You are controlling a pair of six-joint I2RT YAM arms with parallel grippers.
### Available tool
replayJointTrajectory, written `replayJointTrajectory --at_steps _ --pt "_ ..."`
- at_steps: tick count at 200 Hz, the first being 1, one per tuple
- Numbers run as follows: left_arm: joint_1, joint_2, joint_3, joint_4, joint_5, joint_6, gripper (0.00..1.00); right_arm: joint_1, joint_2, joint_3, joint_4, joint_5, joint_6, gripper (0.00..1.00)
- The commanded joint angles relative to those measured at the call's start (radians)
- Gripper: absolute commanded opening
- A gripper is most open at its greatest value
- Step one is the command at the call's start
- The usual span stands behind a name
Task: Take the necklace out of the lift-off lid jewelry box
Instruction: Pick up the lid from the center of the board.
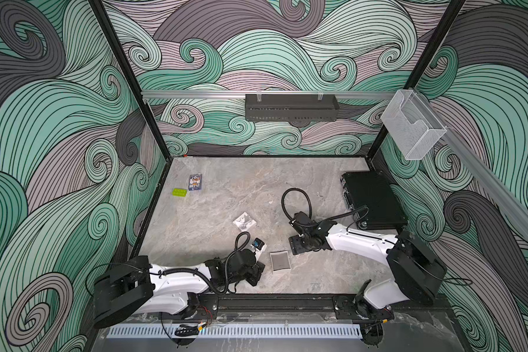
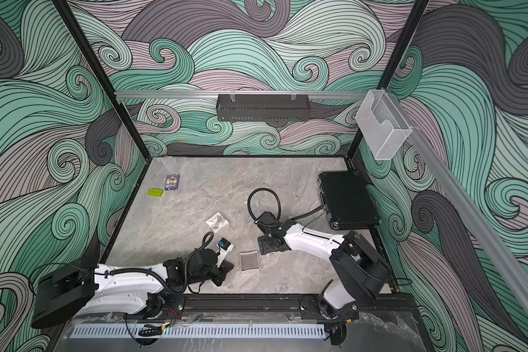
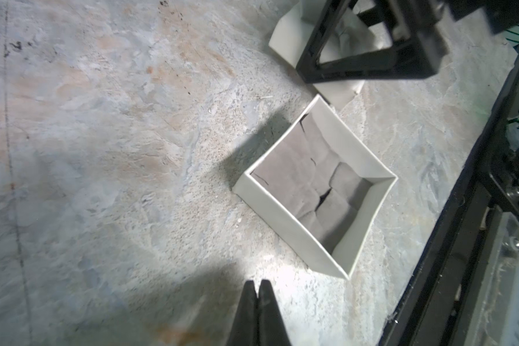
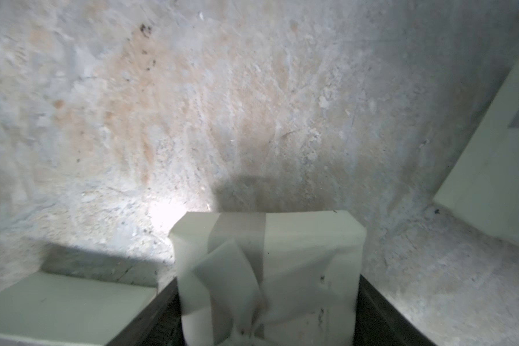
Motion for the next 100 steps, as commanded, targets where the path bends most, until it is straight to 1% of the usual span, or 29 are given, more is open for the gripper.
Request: replayJointTrajectory --at_steps 1,27,56,80,100 --pt "-0.012 0.012 -0.008 0.046 0.016 -0.003 0.0 0.003 -0.074 -0.019 -0.025 -0.028 0.039 0.79" --pt "-0.014 0.016 -0.009 0.057 0.01 -0.004 0.0 0.012 -0.161 -0.053 -0.018 -0.057 0.09 0.79" --pt "-0.015 0.022 -0.014 0.077 0.002 -0.008 0.0 0.051 -0.257 -0.112 0.029 -0.079 0.189 0.79" --pt "-0.015 0.04 -0.014 0.096 0.0 -0.016 0.0 0.095 -0.304 -0.158 0.072 -0.064 0.268 0.78" --pt "-0.017 0.06 -0.014 0.114 0.001 -0.025 0.0 0.129 -0.323 -0.182 0.085 -0.035 0.308 0.78"
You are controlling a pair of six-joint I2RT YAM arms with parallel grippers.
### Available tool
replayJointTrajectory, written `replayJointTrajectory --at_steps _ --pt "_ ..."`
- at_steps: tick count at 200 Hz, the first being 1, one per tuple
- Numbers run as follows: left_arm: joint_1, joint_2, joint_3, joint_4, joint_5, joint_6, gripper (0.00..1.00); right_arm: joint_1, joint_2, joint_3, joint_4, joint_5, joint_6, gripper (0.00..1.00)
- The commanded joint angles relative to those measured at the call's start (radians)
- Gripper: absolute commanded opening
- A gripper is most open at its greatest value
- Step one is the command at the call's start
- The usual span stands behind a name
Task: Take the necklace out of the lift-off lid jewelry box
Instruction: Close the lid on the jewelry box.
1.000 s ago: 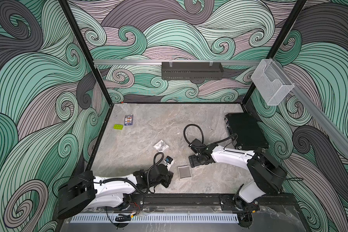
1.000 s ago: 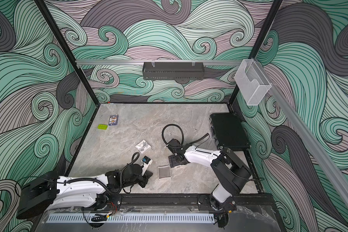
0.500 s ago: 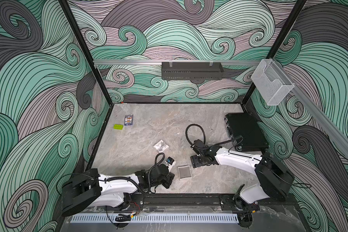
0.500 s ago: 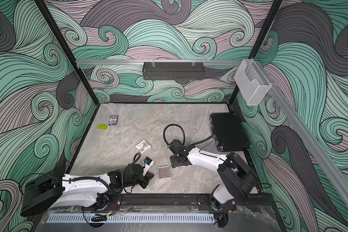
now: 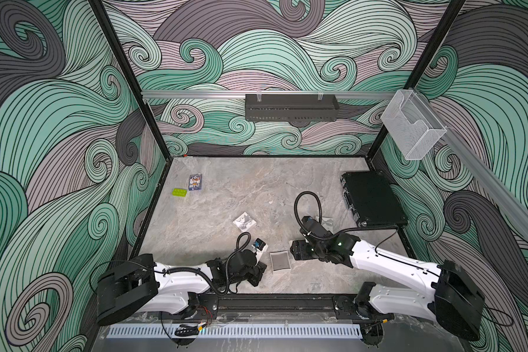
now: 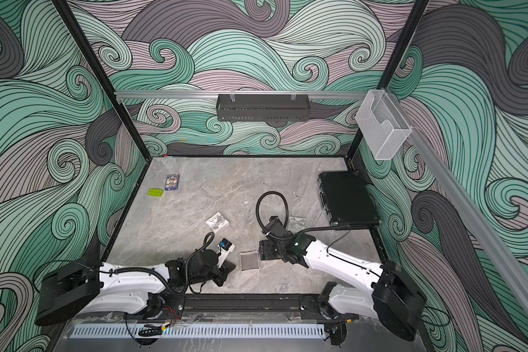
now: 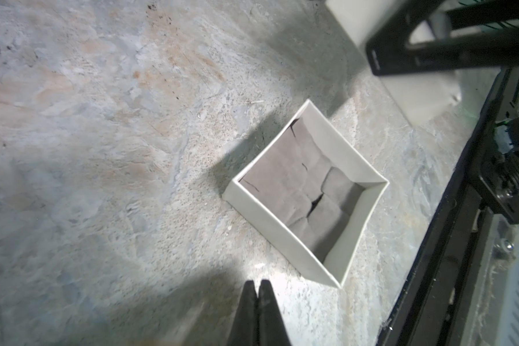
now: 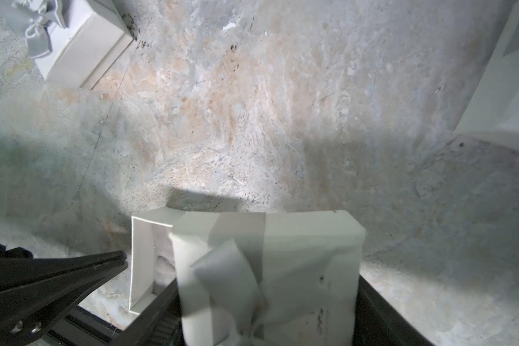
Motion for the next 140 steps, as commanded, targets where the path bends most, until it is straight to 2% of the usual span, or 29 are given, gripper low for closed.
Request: replayJointTrajectory --at_steps 1,140 --pt "-0.009 0.023 -0.005 0.048 -0.004 -0.02 0.0 0.032 -0.024 -0.026 0.037 0.025 0.095 0.78" --pt "-0.026 0.048 0.0 0.077 -0.025 -0.038 0.0 0.137 0.001 -0.089 0.208 0.053 0.229 0.78"
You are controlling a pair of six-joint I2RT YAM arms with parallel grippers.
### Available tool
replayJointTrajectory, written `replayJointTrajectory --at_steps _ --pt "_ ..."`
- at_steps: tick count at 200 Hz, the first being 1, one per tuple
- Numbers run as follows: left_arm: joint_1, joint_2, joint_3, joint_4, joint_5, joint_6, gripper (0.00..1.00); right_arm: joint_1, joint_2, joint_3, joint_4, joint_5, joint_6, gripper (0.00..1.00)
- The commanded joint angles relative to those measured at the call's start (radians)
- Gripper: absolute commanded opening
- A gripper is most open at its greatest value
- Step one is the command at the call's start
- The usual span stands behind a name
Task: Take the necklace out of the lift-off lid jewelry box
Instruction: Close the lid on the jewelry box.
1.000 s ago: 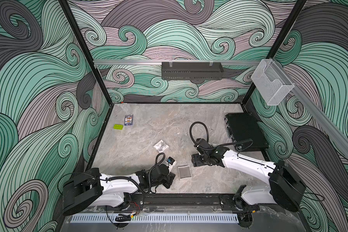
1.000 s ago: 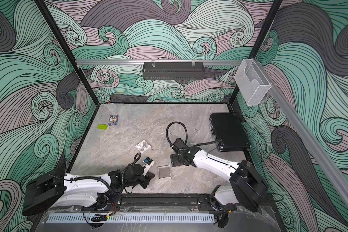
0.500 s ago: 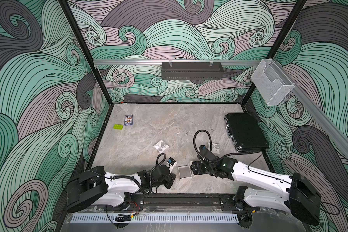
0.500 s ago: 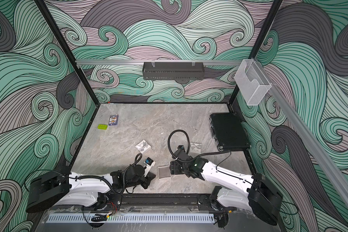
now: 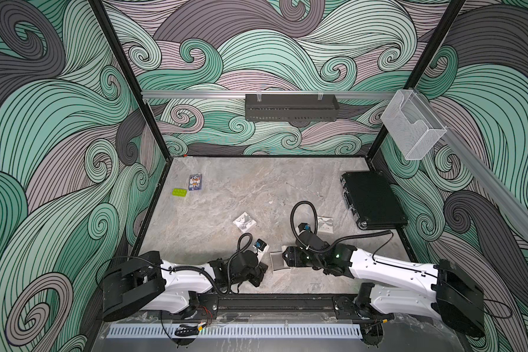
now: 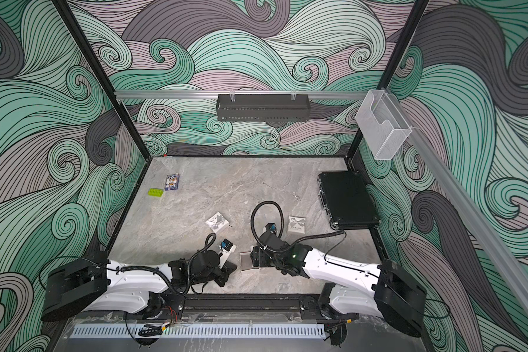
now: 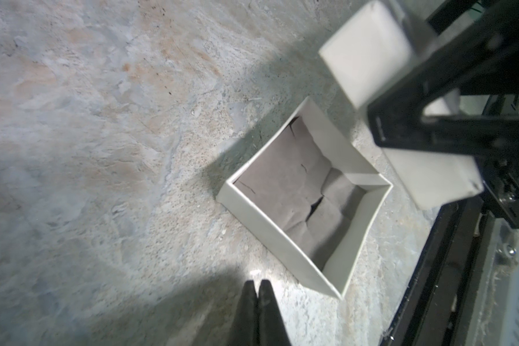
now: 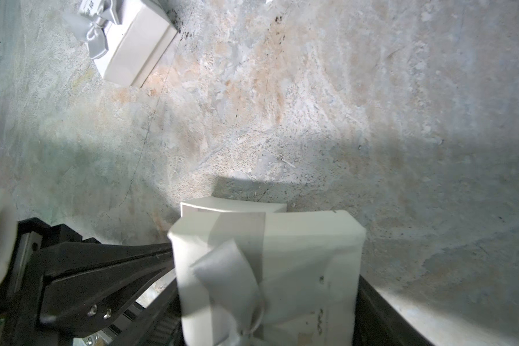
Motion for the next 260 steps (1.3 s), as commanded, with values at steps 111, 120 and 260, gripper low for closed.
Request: replayJointTrajectory --at_steps 111,120,260 --pt "-0.015 0.015 0.012 0.029 -0.031 -0.015 0.0 0.04 0.027 -0.019 0.06 0.021 0.064 0.79" --pt "-0.014 0.016 0.012 0.029 -0.031 -0.016 0.0 0.041 0.026 -0.02 0.06 0.021 0.067 0.79" --pt "-0.016 0.027 0.024 0.027 -0.044 -0.013 0.0 0.058 0.071 -0.017 0.11 -0.008 0.075 0.8"
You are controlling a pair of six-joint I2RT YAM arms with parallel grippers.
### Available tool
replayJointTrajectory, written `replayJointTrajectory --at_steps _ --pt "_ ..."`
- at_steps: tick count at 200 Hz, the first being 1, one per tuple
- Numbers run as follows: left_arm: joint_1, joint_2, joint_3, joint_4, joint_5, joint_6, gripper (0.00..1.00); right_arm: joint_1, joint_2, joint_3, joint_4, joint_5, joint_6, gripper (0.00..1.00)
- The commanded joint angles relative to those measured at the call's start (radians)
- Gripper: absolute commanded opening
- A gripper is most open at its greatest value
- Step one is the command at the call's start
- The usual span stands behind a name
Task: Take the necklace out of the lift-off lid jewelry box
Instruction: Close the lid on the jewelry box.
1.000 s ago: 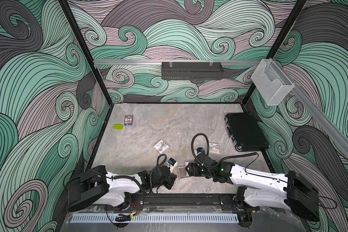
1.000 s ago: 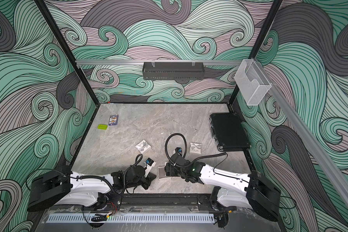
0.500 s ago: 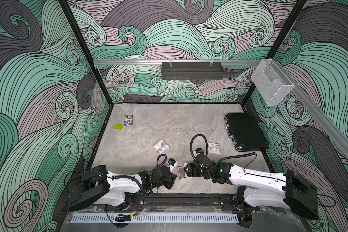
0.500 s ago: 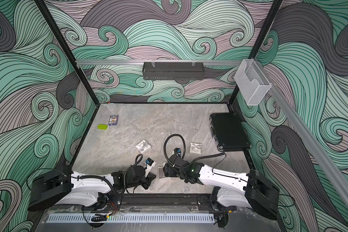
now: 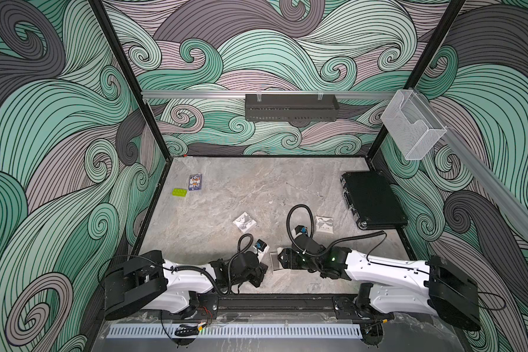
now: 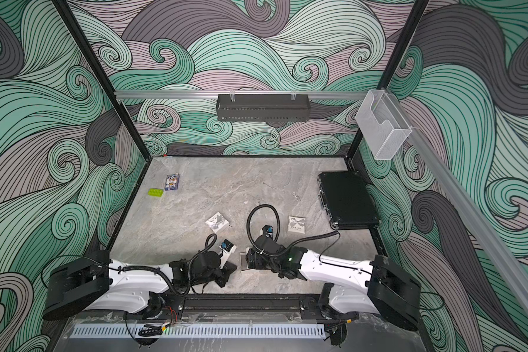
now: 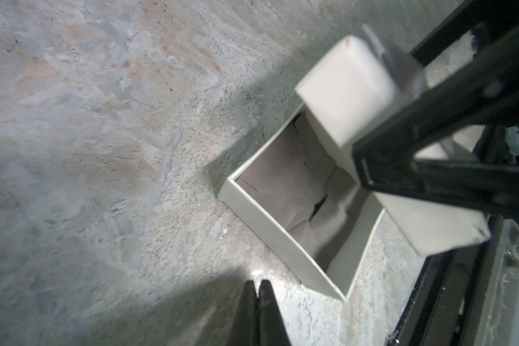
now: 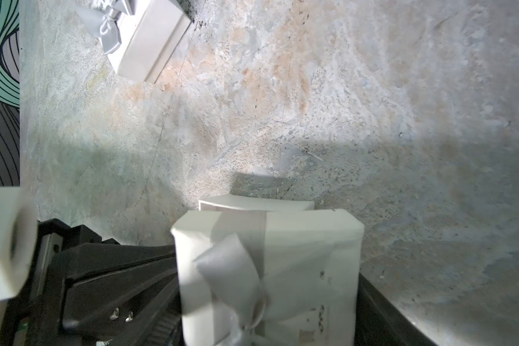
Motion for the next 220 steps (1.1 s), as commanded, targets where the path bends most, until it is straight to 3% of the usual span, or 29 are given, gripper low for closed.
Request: replayJointTrajectory --at_steps 1,77,220 --pt "-0.009 0.012 0.024 0.02 -0.024 -0.007 0.0 0.008 0.017 -0.007 0.023 -0.007 0.001 0.8" --pt "-0.009 0.01 0.042 0.011 -0.031 -0.006 0.0 0.026 0.017 0.01 0.013 0.0 0.008 0.8" --pt "-0.016 0.05 0.058 0.03 -0.03 -0.025 0.0 0.137 -0.093 -0.068 -0.002 0.24 0.164 0.8"
